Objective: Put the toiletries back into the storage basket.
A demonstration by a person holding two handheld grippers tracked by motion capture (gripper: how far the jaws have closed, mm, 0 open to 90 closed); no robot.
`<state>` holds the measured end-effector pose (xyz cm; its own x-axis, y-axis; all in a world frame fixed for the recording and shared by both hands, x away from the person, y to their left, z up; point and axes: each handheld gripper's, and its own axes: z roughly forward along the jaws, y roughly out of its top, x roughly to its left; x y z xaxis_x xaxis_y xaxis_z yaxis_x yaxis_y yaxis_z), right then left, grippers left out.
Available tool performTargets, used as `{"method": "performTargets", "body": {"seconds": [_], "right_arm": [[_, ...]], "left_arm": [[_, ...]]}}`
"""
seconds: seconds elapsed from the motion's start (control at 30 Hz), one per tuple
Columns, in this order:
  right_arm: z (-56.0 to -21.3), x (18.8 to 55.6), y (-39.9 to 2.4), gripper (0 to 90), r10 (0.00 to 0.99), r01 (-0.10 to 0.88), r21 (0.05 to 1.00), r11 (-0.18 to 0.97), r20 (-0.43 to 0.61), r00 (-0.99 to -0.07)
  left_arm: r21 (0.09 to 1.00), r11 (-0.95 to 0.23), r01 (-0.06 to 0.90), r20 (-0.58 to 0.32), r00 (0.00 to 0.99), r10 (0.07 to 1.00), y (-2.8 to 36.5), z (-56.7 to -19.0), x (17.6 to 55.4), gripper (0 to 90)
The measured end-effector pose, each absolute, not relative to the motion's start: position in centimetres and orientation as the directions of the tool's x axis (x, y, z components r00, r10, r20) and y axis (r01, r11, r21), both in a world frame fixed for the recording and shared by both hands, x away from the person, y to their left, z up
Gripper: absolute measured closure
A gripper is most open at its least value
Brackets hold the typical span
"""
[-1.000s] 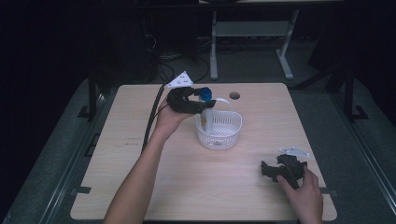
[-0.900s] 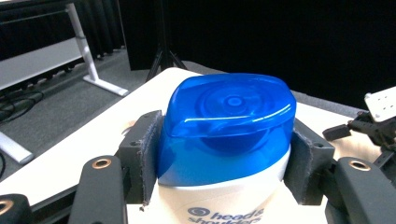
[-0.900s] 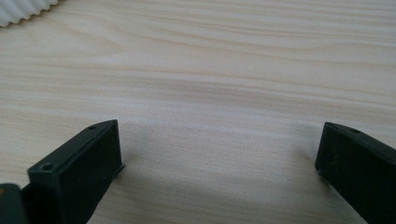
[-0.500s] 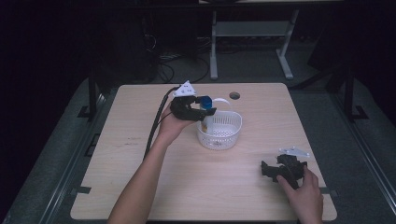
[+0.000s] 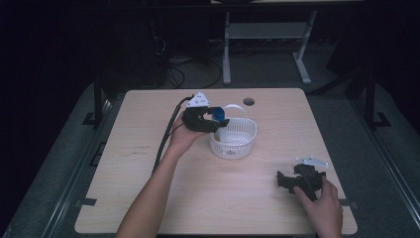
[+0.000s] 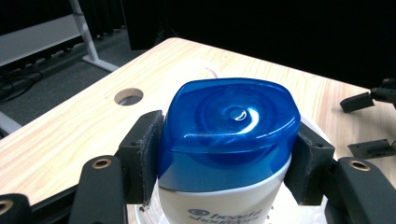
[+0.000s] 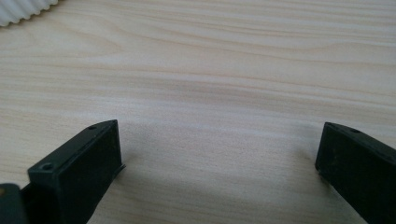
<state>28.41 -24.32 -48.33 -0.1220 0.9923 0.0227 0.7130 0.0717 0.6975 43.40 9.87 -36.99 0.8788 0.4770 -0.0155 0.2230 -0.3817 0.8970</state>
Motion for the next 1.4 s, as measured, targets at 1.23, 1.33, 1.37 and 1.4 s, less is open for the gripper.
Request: {"method": "performTargets", "body": {"seconds": [1.23, 1.33, 1.37, 1.4], "right_arm": [[-48.3, 28.4, -24.3, 0.0, 0.992, 0.713, 0.697, 0.072, 0.023, -0.122], [-48.3, 28.4, -24.3, 0.0, 0.992, 0.713, 0.697, 0.072, 0.023, -0.122], [-48.3, 28.4, -24.3, 0.0, 0.992, 0.713, 0.697, 0.071, 0.023, -0.122], [-48.3, 28.4, -24.3, 0.0, 0.992, 0.713, 0.698, 0.072, 0.022, -0.122]], "left_arm": [[0.913, -0.356, 0.201, -0.013, 0.885, 0.465, 10.6, -37.8, 42.5, 33.0], [0.912, -0.361, 0.194, -0.004, 0.885, 0.466, 10.5, -37.8, 42.4, 24.4], [0.915, -0.354, 0.196, -0.009, 0.884, 0.467, 10.5, -37.8, 42.4, 22.5], [0.917, -0.349, 0.195, -0.011, 0.884, 0.467, 10.6, -37.7, 42.4, 20.7]]}}
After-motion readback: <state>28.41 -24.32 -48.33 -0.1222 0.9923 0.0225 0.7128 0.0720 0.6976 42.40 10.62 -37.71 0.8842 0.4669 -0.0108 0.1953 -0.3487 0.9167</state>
